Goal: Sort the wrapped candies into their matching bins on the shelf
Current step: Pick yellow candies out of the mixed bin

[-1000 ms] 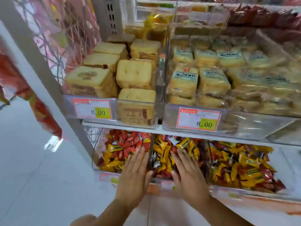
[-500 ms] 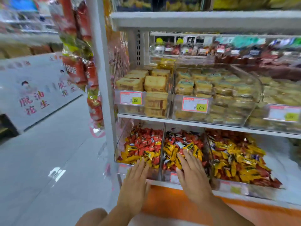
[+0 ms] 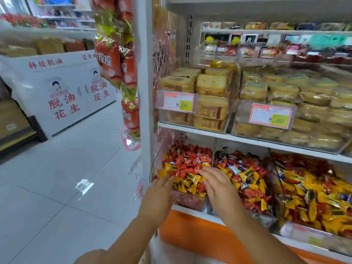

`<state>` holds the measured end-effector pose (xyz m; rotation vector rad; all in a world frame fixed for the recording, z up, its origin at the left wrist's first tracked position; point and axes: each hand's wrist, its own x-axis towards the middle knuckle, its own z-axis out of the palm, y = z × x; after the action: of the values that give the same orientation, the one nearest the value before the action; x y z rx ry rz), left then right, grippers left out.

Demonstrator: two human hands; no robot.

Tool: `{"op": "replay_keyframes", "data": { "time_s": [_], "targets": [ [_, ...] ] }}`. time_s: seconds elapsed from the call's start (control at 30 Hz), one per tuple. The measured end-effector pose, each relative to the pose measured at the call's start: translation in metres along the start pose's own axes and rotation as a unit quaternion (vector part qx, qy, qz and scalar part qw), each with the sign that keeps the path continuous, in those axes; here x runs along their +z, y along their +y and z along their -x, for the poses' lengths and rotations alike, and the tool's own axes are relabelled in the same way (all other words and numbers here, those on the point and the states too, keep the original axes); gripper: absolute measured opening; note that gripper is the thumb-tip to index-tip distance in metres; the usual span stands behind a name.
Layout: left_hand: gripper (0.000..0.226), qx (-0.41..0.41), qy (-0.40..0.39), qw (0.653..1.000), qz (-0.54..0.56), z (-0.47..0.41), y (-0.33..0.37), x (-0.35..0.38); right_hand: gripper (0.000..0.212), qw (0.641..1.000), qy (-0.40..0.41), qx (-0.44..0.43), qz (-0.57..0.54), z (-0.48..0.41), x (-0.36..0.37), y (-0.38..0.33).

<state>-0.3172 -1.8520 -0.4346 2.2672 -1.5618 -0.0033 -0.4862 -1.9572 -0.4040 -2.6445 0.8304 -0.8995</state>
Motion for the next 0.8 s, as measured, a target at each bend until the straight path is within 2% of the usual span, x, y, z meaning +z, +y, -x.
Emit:
{"op": "replay_keyframes", "data": {
  "time_s": [0.1, 0.2, 0.3, 0.5, 0.67, 0.73, 0.8],
  "targets": [
    [0.057, -0.011, -0.015, 1.000, 0.014, -0.023, -0.012, 0.000, 0.048, 0.996, -0.083, 0.034, -0.026, -0.018, 0.021, -0.012],
    [0.050, -0.005, -0.012, 1.000, 0.021, -0.037, -0.022, 0.004, 0.058, 0.984, -0.173, 0.048, 0.020, -0.032, 0.050, -0.007],
    [0.045, -0.014, -0.013, 0.999, 0.042, -0.045, -0.029, 0.009, 0.056, 0.965, -0.235, 0.069, 0.092, -0.043, 0.059, -0.007],
    [0.040, -0.016, -0.032, 0.997, 0.071, -0.059, -0.030, 0.013, 0.052, 0.961, -0.227, 0.083, 0.134, -0.050, 0.066, -0.010],
    [0.034, -0.041, -0.017, 0.994, 0.104, -0.061, -0.034, 0.008, 0.046, 0.970, -0.191, 0.142, 0.045, -0.060, 0.057, -0.010],
    [0.032, -0.047, -0.004, 0.994, 0.102, -0.057, -0.035, 0.006, 0.038, 0.967, -0.208, 0.147, 0.002, -0.062, 0.051, -0.007],
    [0.030, -0.045, 0.007, 0.995, 0.087, -0.052, -0.033, 0.005, 0.020, 0.957, -0.242, 0.158, -0.006, -0.061, 0.052, -0.008]
  ]
}}
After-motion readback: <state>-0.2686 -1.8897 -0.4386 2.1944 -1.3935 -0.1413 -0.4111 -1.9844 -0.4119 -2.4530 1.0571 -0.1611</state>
